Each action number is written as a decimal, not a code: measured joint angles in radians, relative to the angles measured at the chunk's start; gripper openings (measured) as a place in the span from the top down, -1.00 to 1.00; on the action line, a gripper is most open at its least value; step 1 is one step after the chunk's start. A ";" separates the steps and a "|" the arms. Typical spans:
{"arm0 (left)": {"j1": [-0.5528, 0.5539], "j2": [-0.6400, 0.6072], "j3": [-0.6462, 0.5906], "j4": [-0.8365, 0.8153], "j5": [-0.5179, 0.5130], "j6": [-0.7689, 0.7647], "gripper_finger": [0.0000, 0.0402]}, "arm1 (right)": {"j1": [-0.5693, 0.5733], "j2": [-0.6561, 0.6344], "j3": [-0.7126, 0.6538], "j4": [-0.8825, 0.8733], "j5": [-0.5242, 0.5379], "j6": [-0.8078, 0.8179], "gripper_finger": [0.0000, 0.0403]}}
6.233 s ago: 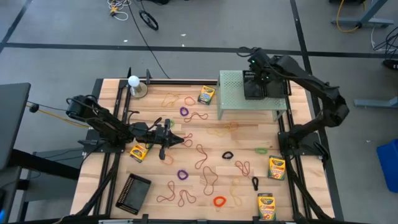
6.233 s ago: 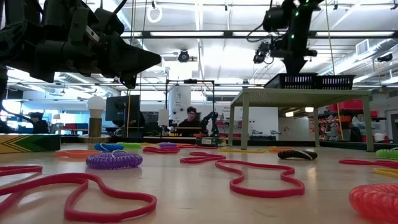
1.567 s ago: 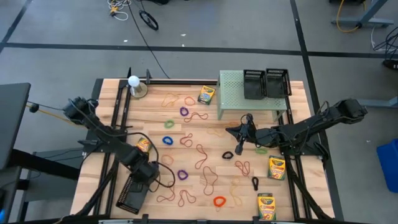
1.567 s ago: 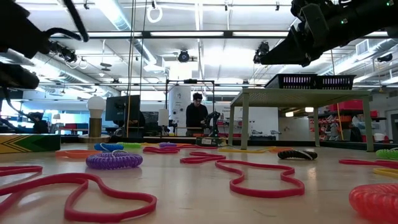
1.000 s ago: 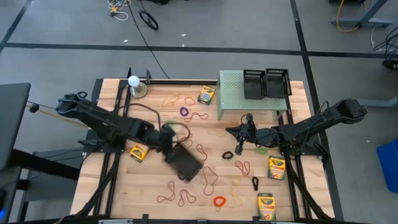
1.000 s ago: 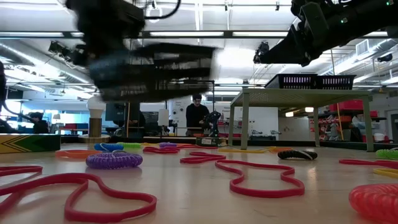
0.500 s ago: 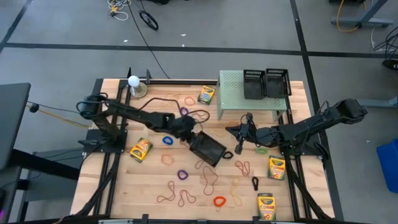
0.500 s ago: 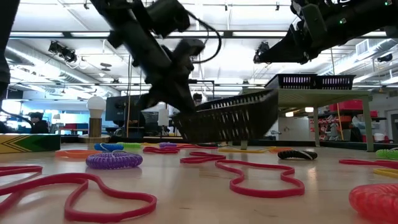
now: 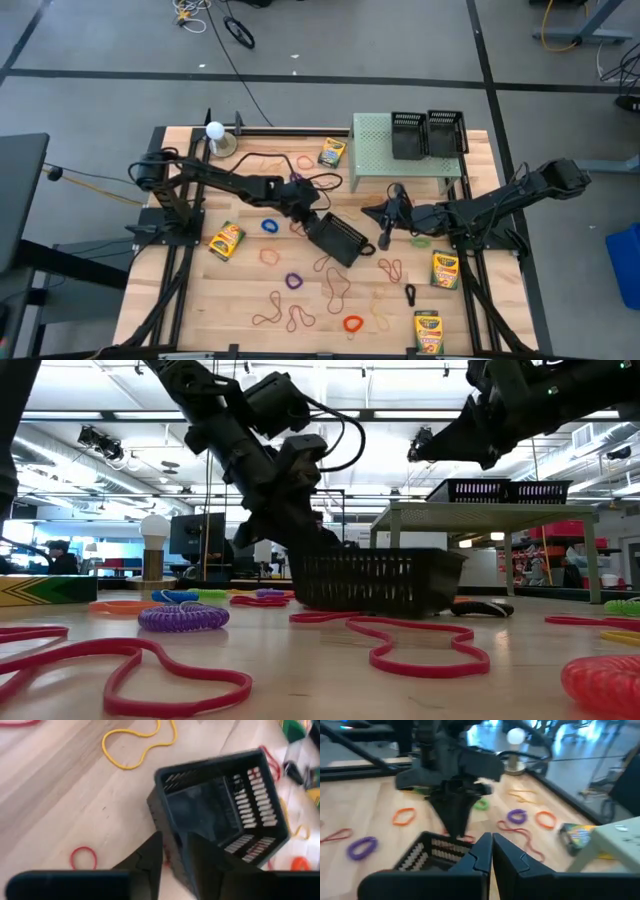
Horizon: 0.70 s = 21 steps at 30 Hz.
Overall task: Pick & Place Office Desk Supplies
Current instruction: Put the black basket on the shelf
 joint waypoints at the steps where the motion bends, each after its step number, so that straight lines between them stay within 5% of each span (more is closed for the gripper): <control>1: 0.000 -0.008 0.000 -0.017 -0.003 0.025 0.45 | 0.000 0.000 0.000 0.000 -0.008 0.013 0.89; 11: -0.063 -0.168 -0.057 -0.019 -0.097 0.330 0.40 | 0.034 0.000 0.000 -0.001 -0.123 0.105 0.89; 21: -0.192 -0.246 -0.489 0.777 -0.202 0.411 0.69 | 0.085 0.027 0.003 0.004 -0.051 0.104 0.89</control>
